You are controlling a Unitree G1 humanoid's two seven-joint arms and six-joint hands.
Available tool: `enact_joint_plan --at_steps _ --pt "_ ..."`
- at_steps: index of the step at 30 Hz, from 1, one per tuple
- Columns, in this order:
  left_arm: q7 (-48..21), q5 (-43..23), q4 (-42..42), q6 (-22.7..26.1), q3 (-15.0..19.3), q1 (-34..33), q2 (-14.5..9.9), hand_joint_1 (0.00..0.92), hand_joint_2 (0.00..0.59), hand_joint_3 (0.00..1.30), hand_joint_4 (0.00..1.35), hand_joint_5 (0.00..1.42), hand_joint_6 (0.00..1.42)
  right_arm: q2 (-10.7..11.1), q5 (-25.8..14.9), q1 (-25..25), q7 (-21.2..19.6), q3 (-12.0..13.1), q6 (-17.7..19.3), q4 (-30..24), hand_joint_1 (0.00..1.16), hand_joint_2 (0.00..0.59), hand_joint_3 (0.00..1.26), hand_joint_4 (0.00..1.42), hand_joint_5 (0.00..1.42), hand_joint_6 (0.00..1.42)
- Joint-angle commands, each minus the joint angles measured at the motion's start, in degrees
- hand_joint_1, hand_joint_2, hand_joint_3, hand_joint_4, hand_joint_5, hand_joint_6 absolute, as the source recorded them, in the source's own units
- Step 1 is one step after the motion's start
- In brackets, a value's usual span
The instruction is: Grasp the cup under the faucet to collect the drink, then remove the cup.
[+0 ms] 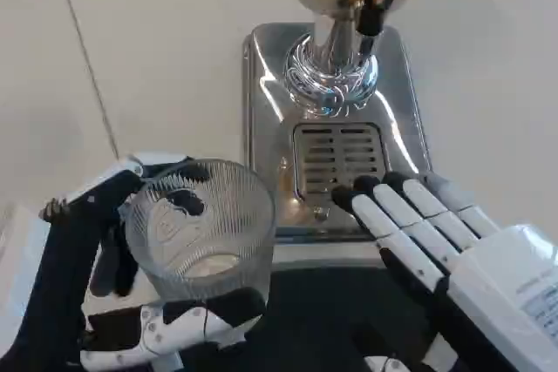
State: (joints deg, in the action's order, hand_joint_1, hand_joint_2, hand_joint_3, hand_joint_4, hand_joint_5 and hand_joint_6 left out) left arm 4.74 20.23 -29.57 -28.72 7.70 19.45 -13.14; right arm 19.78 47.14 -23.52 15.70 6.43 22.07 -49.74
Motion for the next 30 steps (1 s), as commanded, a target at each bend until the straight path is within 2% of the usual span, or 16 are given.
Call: enact_joint_plan --at_steps 1,13,21,30 --pt "-0.2 -0.5 -0.3 -1.4 -0.2 -0.6 0.5 0.636 0.000 1.17 1.21 1.42 1.42 -0.2 0.3 0.2 0.6 -0.4 -0.8 -0.6 0.16 0.515 0.00 0.00 0.00 0.00" --pt "0.3 0.4 1.3 -0.1 -0.1 -2.8 1.5 0.637 0.000 1.17 1.19 1.42 1.42 -0.2 0.7 0.0 1.1 -0.6 -2.1 -1.5 0.16 0.521 0.00 0.00 0.00 0.00" --pt "3.6 5.2 7.9 3.5 -0.4 -12.3 4.1 0.637 0.000 1.17 1.19 1.42 1.42 -0.3 0.1 -1.2 0.6 1.0 -2.7 -1.6 0.16 0.521 0.00 0.00 0.00 0.00" --pt "10.9 10.9 22.0 5.0 -4.3 -24.7 6.2 0.634 0.000 1.17 1.19 1.42 1.42 0.7 -1.4 0.3 2.9 2.5 -4.7 -2.7 0.17 0.521 0.00 0.00 0.00 0.00"
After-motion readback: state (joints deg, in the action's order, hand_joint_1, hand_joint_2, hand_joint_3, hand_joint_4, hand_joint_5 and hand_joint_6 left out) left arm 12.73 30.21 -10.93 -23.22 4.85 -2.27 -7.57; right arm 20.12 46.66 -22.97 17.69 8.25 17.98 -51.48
